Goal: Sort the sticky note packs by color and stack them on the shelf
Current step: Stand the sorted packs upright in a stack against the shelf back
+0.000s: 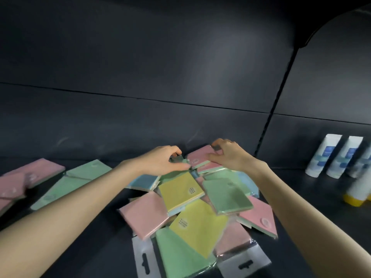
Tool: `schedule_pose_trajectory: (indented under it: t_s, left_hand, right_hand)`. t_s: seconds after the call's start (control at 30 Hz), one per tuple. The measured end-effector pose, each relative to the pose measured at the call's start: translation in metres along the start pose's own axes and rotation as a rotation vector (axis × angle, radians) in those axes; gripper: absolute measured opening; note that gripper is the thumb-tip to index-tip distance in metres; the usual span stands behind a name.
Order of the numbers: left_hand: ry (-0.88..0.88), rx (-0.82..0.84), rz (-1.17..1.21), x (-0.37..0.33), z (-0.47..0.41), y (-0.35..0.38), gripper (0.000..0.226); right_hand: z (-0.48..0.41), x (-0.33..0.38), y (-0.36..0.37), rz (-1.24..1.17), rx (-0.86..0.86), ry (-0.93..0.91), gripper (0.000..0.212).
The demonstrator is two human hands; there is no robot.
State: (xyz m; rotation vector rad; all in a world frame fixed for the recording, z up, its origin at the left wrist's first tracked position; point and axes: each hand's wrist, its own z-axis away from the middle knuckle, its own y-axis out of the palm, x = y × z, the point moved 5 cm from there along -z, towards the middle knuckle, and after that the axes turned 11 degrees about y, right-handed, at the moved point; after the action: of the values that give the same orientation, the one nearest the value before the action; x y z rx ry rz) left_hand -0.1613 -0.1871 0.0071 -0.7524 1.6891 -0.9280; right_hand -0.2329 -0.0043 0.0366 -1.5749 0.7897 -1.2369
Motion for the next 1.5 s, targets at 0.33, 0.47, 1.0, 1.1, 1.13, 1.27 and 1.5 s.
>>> schedule_pose_trajectory:
  t_s: [0.33, 0.47, 1.0, 1.1, 1.13, 1.27, 1.5]
  left_hand:
    - [-0.138, -0.026, -0.117, -0.004, -0.042, 0.021, 0.072]
    - [-0.140, -0.067, 0.036, 0.000, -0.050, 0.021, 0.088]
    - [-0.007, -0.664, 0.575, -0.034, -0.006, -0.031, 0.030]
    - [0.034, -0.814, 0.529, -0.042, 0.032, -0.051, 0.031]
    - [0.044, -0.867, 0.511, -0.043, 0.045, -0.056, 0.033]
    - [0.032, -0.993, 0.477, -0.039, 0.098, -0.072, 0.036]
    - [-0.063, -1.029, 0.458, -0.006, 0.183, -0.104, 0.032]
  right_hand:
    - [-0.013, -0.014, 0.000, -0.270, 0.061, -0.129, 0.046]
    - [-0.017, -0.014, -0.001, -0.457, 0.039, -0.193, 0.043]
    - [0.006, 0.009, -0.042, -0.852, -0.004, -0.249, 0.041]
    - [0.023, 0.033, -0.041, -0.962, 0.041, -0.307, 0.028]
    - [0.029, 0.042, -0.039, -0.980, 0.058, -0.333, 0.023]
    - [0.048, 0.077, -0.025, -0.969, 0.074, -0.402, 0.014]
    - [0.076, 0.141, 0.005, -0.865, 0.079, -0.449, 0.018]
